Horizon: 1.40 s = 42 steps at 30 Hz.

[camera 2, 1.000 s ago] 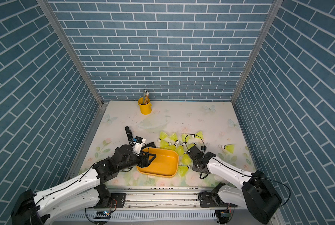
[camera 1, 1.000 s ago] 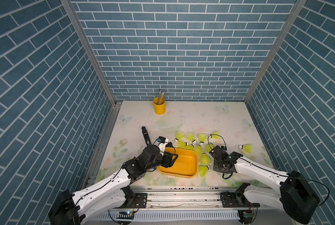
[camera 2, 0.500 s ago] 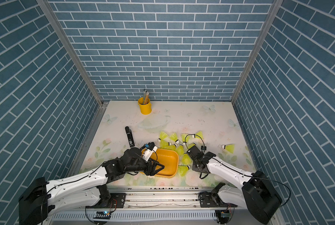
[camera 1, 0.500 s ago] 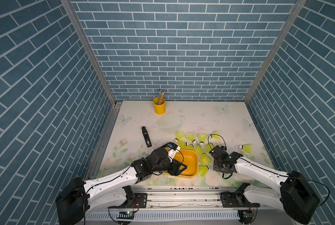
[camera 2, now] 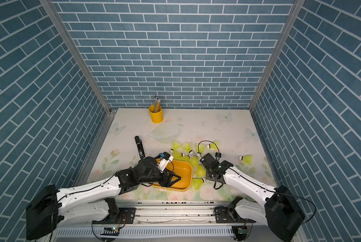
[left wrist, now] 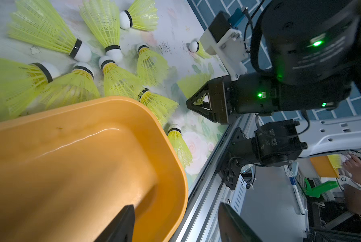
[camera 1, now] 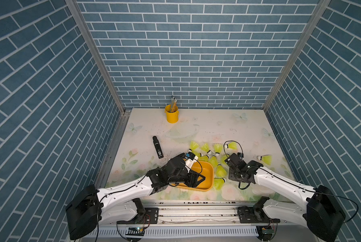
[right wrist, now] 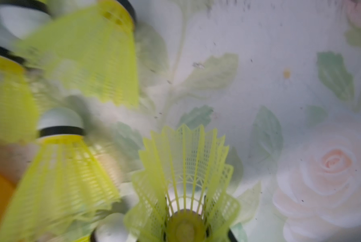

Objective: Put the shuttlecocks into the storage box
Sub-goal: Pick up the shuttlecock at the center of the board, then place the shuttlecock in the storage box.

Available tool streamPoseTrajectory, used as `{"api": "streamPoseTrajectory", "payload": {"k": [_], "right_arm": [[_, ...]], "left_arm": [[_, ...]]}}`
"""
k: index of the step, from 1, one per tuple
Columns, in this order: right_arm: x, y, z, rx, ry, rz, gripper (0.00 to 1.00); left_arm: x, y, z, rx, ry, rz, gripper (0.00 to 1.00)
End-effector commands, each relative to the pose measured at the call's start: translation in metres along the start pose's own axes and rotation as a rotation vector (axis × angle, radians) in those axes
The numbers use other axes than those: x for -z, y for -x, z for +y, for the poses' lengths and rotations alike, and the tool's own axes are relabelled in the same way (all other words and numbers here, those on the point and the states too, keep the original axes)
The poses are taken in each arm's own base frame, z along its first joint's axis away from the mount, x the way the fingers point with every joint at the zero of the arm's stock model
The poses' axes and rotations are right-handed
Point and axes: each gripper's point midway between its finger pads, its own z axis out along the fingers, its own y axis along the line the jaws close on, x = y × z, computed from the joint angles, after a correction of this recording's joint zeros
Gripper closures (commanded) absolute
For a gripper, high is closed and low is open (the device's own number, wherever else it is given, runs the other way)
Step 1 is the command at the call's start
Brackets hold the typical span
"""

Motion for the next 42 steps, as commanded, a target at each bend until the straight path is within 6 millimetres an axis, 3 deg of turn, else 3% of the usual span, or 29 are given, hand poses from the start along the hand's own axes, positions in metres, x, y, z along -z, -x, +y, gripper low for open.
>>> {"api": "streamPoseTrajectory", "payload": {"k": [1,7,11,15,20,29,35,42], "right_arm": [[0.025,0.015,0.017,0.04,0.001,-0.066,0.8],[0.064,0.015,0.08,0.111,0.126,-0.099,0.8],[0.077,-0.006,0.121,0.166,0.24,-0.05,0.79],[0.073,-0.033,0.146,0.178,0.343,0.04,0.79],[0.062,-0.048,0.159,0.225,0.352,0.115,0.78],[0.041,-0.067,0.166,0.234,0.354,0.21,0.77],[0.027,-0.075,0.156,0.22,0.315,0.268,0.76],[0.012,-0.067,0.148,0.171,0.278,0.268,0.77]], "left_arm": [[0.004,0.011,0.002,-0.02,0.059,-0.025,0.3],[0.011,0.021,0.022,-0.012,0.187,-0.044,0.3],[0.023,0.028,0.04,0.03,0.276,-0.079,0.3],[0.041,0.034,0.063,0.094,0.353,-0.126,0.31],[0.061,0.04,0.08,0.149,0.392,-0.181,0.3],[0.069,0.039,0.091,0.173,0.446,-0.197,0.31],[0.074,0.041,0.093,0.179,0.46,-0.215,0.3],[0.073,0.042,0.092,0.182,0.449,-0.224,0.3]]}}
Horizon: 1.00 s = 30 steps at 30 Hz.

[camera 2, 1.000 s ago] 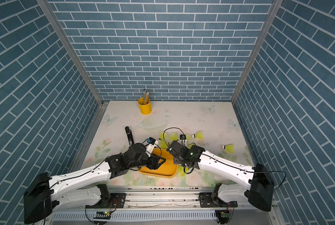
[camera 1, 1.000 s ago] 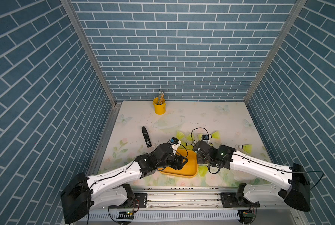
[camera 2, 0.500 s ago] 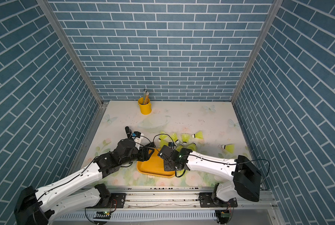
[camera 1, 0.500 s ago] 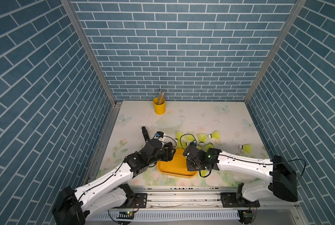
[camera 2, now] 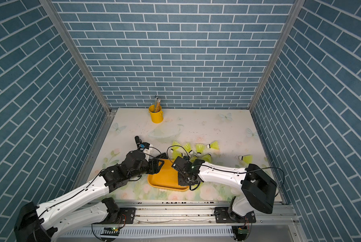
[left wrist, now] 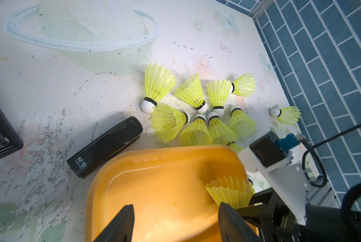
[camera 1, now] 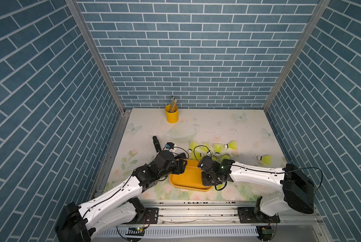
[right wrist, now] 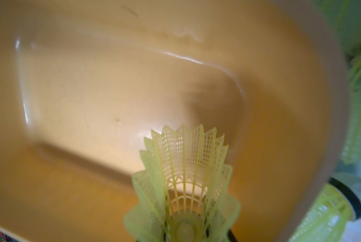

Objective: Put the shuttlecocks into the storage box
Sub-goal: Place the shuttlecock in the storage box.

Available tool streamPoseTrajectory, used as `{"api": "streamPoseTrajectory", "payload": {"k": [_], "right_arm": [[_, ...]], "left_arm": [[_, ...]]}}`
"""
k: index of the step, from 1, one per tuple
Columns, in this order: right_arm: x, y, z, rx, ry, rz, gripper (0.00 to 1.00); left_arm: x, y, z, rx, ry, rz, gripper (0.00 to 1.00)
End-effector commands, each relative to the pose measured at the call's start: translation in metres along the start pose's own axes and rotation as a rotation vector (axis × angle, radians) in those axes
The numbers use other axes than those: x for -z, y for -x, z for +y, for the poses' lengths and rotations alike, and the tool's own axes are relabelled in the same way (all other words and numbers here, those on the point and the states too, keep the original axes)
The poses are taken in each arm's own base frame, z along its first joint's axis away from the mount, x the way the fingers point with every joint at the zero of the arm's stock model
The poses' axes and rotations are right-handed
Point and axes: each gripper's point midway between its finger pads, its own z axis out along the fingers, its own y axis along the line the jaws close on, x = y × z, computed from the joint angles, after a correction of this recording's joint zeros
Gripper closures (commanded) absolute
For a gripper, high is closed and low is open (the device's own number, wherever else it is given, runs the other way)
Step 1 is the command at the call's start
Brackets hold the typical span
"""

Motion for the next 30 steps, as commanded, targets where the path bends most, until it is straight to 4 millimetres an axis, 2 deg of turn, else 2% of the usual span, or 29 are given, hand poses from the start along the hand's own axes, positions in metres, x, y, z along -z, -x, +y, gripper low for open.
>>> {"api": "streamPoseTrajectory", "payload": {"k": [1,5,8,14,19,25,30], "right_arm": [[-0.009,0.001,-0.007,-0.046,-0.022,0.013,0.77],[-0.017,0.0,-0.01,-0.063,-0.039,0.036,0.75],[-0.019,0.001,-0.011,-0.071,-0.046,0.032,0.67],[-0.017,0.007,-0.011,-0.08,-0.047,0.011,0.56],[-0.01,0.013,-0.009,-0.076,-0.049,-0.012,0.52],[0.015,0.031,-0.001,-0.049,-0.042,-0.085,0.51],[0.055,0.053,0.003,0.001,-0.031,-0.213,0.51]], "left_arm": [[0.0,0.0,0.006,0.01,0.02,-0.009,0.3],[0.0,-0.001,0.005,0.004,0.013,-0.002,0.3],[-0.002,-0.005,0.003,0.0,-0.003,0.013,0.3],[-0.002,-0.009,-0.002,-0.008,-0.044,0.027,0.31],[-0.002,-0.013,-0.003,-0.011,-0.053,0.037,0.3],[-0.002,-0.013,-0.007,-0.004,-0.081,0.037,0.3],[-0.001,-0.012,-0.014,-0.009,-0.116,0.036,0.3]]}}
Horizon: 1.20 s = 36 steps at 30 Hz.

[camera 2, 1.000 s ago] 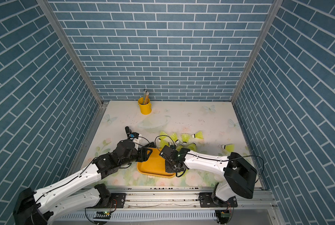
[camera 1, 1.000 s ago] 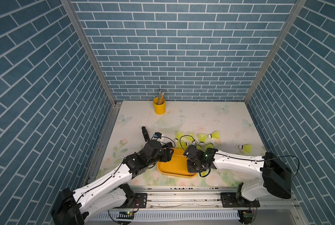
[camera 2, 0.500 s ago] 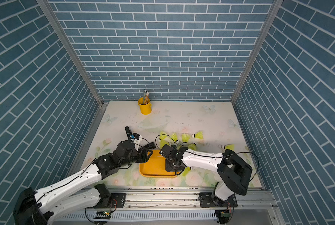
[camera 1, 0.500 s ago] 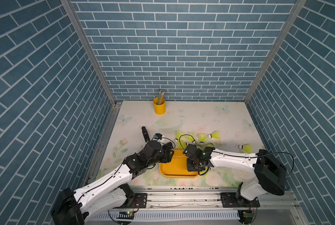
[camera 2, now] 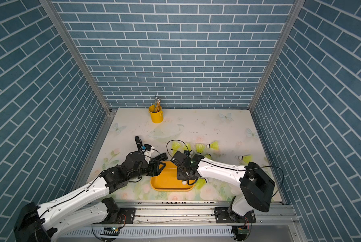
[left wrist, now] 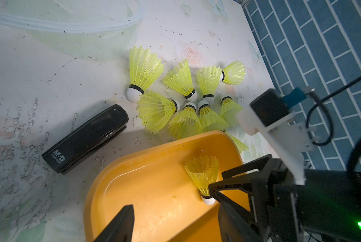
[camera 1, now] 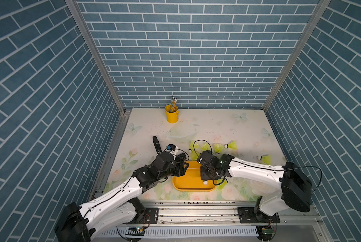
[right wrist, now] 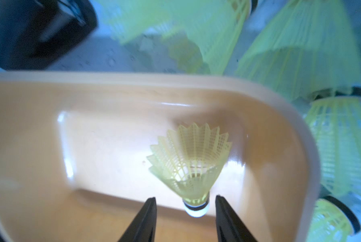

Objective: Put the shuttlecocks into the storage box
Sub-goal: Place the shuttlecock in the storage box, then pick up the shuttlecock at the center of the board.

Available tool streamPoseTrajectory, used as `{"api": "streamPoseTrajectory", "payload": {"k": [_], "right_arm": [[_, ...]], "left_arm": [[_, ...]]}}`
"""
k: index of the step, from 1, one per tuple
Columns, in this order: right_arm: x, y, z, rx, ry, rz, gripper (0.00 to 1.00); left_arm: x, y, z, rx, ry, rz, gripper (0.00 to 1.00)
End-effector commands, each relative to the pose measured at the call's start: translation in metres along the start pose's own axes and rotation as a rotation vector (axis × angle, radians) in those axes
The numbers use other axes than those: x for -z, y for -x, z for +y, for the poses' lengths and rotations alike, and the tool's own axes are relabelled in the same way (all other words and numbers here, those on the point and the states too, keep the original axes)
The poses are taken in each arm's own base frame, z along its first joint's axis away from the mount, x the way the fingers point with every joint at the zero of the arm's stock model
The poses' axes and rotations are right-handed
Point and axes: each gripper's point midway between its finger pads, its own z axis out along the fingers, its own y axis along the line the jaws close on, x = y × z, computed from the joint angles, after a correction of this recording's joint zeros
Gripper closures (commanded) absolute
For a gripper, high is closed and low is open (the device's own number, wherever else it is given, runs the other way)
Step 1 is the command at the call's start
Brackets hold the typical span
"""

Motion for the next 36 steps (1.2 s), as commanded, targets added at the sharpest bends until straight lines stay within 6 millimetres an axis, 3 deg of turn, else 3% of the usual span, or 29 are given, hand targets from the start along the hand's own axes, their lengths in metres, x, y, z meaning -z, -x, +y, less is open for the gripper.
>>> {"api": "streamPoseTrajectory", "payload": {"k": [1,4,6,9,15,19,26,36], "right_arm": [[0.037,0.023,-0.009,0.054,-0.031,-0.123,0.51],[0.055,0.028,-0.033,0.111,-0.113,-0.186,0.51],[0.062,0.023,-0.062,0.126,-0.214,-0.197,0.51],[0.067,0.005,-0.096,0.097,-0.296,-0.177,0.51],[0.063,-0.035,-0.133,0.014,-0.354,-0.091,0.52],[0.052,-0.054,-0.139,0.016,-0.378,-0.032,0.51],[0.024,-0.069,-0.146,0.049,-0.397,0.017,0.5],[-0.004,-0.063,-0.13,0.139,-0.335,0.001,0.37]], "left_arm": [[0.001,0.0,-0.006,-0.01,-0.041,-0.004,0.3],[0.001,-0.003,-0.016,-0.023,-0.083,0.007,0.3],[0.0,-0.008,-0.026,-0.037,-0.112,0.017,0.31],[-0.002,-0.017,-0.041,-0.064,-0.151,0.033,0.31],[-0.006,-0.027,-0.055,-0.091,-0.18,0.046,0.31],[-0.006,-0.026,-0.055,-0.091,-0.179,0.036,0.32],[-0.004,-0.024,-0.056,-0.086,-0.184,0.025,0.32],[-0.003,-0.024,-0.055,-0.081,-0.187,0.017,0.32]]}}
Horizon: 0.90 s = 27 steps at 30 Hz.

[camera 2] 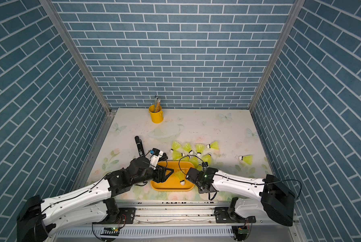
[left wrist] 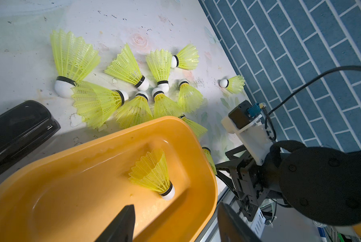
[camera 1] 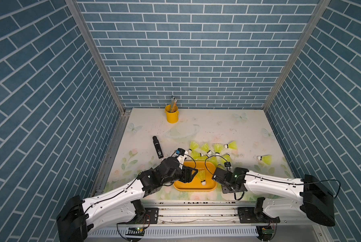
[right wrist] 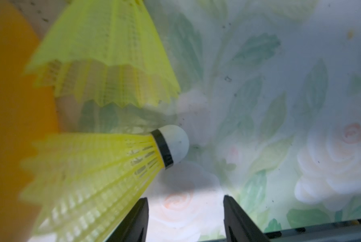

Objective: Put the shuttlecocks into the storage box
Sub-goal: Pick up the shuttlecock at the center of the board.

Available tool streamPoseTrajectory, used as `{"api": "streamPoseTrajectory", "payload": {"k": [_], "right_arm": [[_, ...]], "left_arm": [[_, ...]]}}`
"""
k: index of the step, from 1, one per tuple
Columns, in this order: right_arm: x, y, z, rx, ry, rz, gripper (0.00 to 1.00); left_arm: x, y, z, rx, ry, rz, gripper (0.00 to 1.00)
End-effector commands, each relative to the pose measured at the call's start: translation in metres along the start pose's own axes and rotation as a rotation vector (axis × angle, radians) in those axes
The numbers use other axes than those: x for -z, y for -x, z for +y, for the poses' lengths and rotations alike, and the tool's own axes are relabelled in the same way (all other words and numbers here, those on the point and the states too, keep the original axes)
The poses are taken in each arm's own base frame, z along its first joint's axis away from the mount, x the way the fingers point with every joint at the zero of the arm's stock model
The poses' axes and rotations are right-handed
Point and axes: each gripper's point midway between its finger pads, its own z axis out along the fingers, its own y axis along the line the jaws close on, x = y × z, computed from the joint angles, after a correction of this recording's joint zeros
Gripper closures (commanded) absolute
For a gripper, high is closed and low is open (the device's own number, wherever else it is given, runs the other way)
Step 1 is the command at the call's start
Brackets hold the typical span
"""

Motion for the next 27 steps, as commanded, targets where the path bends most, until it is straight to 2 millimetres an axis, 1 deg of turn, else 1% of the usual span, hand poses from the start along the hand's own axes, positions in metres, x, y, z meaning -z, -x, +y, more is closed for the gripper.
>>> {"api": "streamPoseTrajectory", "payload": {"k": [1,4,6,10,17,22,24,27], "right_arm": [[-0.008,0.004,0.007,0.033,0.015,-0.025,0.35],[-0.015,0.006,0.004,0.019,0.0,-0.029,0.32],[-0.017,0.012,0.0,-0.006,-0.007,-0.04,0.32],[-0.019,0.028,-0.007,-0.035,-0.02,-0.062,0.31],[-0.031,0.05,-0.01,-0.031,-0.026,-0.068,0.31],[-0.03,0.072,-0.005,-0.016,0.01,-0.108,0.32],[-0.029,0.078,0.004,0.021,0.052,-0.116,0.32],[-0.029,0.081,0.012,0.06,0.095,-0.107,0.32]], "left_arm": [[0.001,0.002,-0.001,-0.003,-0.006,-0.018,0.32],[0.001,0.002,-0.002,-0.002,-0.008,-0.02,0.32],[0.002,0.003,-0.002,-0.002,-0.009,-0.021,0.32],[0.003,0.005,-0.004,0.003,-0.014,-0.03,0.32],[0.003,0.006,-0.004,0.001,-0.01,-0.031,0.31],[0.0,0.007,-0.002,0.018,0.0,-0.035,0.31],[-0.003,0.008,-0.002,0.036,-0.003,-0.037,0.31],[-0.01,0.01,-0.004,0.058,-0.005,-0.038,0.31]]}}
